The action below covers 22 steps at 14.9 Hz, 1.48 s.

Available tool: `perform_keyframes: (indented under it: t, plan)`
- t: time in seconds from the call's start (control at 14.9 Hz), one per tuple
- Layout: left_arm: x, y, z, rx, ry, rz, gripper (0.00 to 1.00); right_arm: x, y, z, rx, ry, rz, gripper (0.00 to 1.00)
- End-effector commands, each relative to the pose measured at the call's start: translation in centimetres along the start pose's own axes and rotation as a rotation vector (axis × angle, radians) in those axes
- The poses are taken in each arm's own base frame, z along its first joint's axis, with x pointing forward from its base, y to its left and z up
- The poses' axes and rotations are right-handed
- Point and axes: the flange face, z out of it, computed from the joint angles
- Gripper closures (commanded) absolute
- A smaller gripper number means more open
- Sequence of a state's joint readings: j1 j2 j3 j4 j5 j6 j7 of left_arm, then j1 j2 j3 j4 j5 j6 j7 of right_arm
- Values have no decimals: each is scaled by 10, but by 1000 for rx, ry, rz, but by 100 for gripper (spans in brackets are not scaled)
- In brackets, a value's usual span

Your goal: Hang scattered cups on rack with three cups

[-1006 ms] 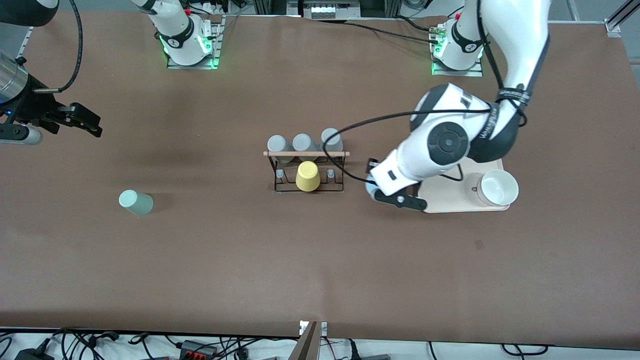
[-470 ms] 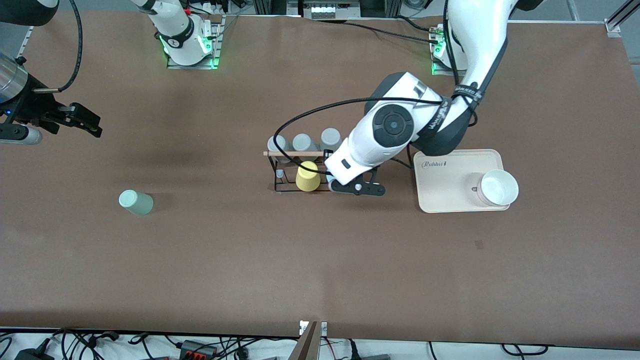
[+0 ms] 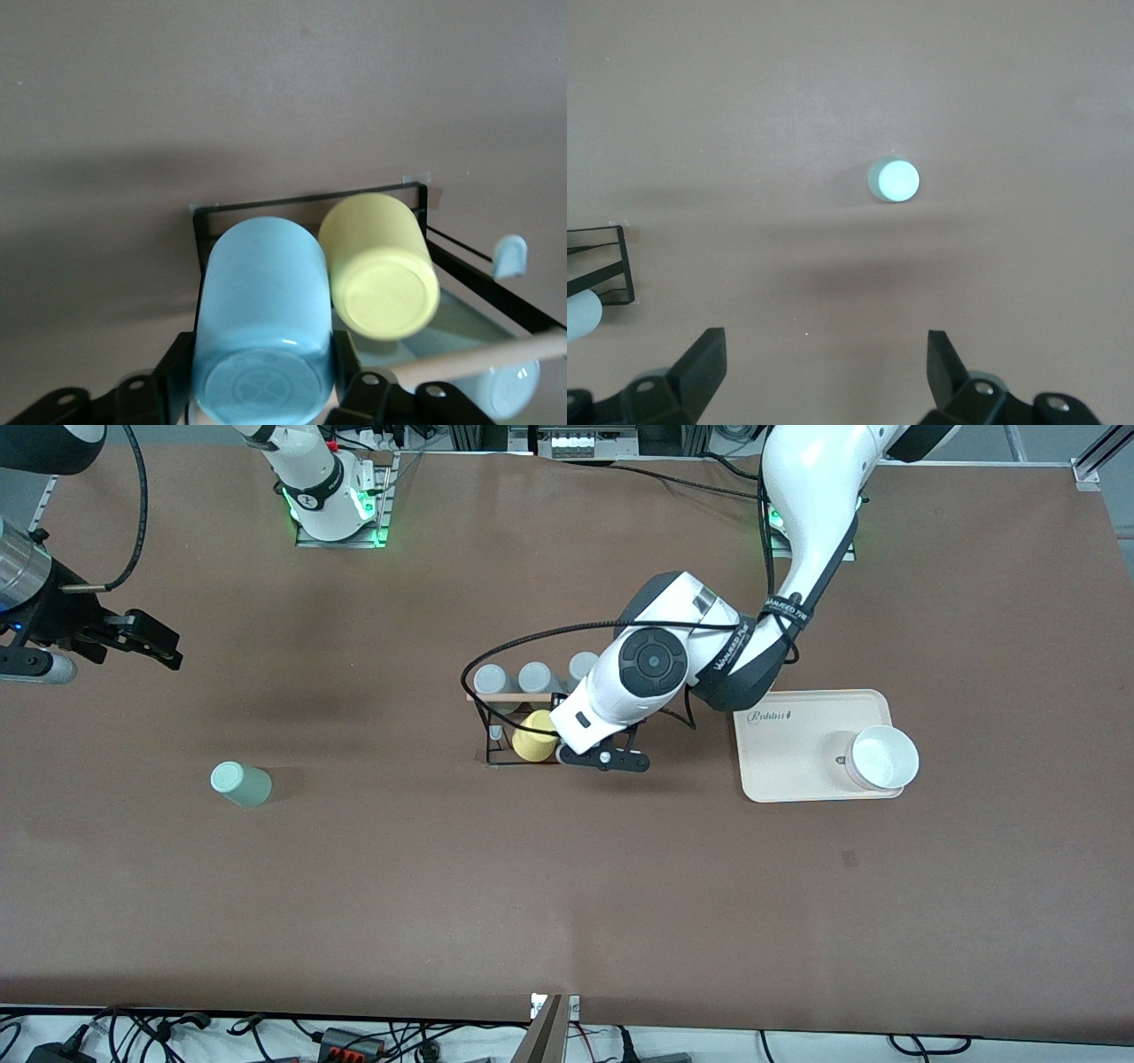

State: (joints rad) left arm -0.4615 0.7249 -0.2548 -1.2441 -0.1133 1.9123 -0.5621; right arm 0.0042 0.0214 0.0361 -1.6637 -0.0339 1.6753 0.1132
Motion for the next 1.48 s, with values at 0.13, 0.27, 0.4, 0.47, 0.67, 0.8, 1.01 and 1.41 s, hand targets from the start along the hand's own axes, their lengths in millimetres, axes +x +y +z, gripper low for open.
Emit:
perform_keyframes:
  t: [0.13, 0.27, 0.4, 0.47, 0.67, 0.8, 1.01, 1.41]
  plan:
    - [23, -35, -63, 60, 145, -12, 0, 36, 17, 90, -7, -115, 22, 0]
    - [47, -105, -108, 66, 157, -113, 0, 49, 30, 140, -22, -109, 23, 0]
    - [52, -163, -145, 82, 127, -168, 0, 64, 39, 186, -40, -95, -29, 0]
    - [45, -179, -166, 99, 122, -173, 0, 70, 47, 208, -36, -99, -38, 0]
    - [26, -237, -218, 131, 76, -250, 0, 84, 63, 261, -26, -80, -92, 0]
    - [11, -264, -242, 142, 48, -269, 0, 87, 67, 291, -21, -68, -115, 0]
    - [-21, -268, -234, 161, 40, -205, 0, 79, 74, 334, -13, -30, -132, 0]
    - [-48, -289, -232, 183, 128, -71, 0, 70, 76, 351, -7, -54, -136, 0]
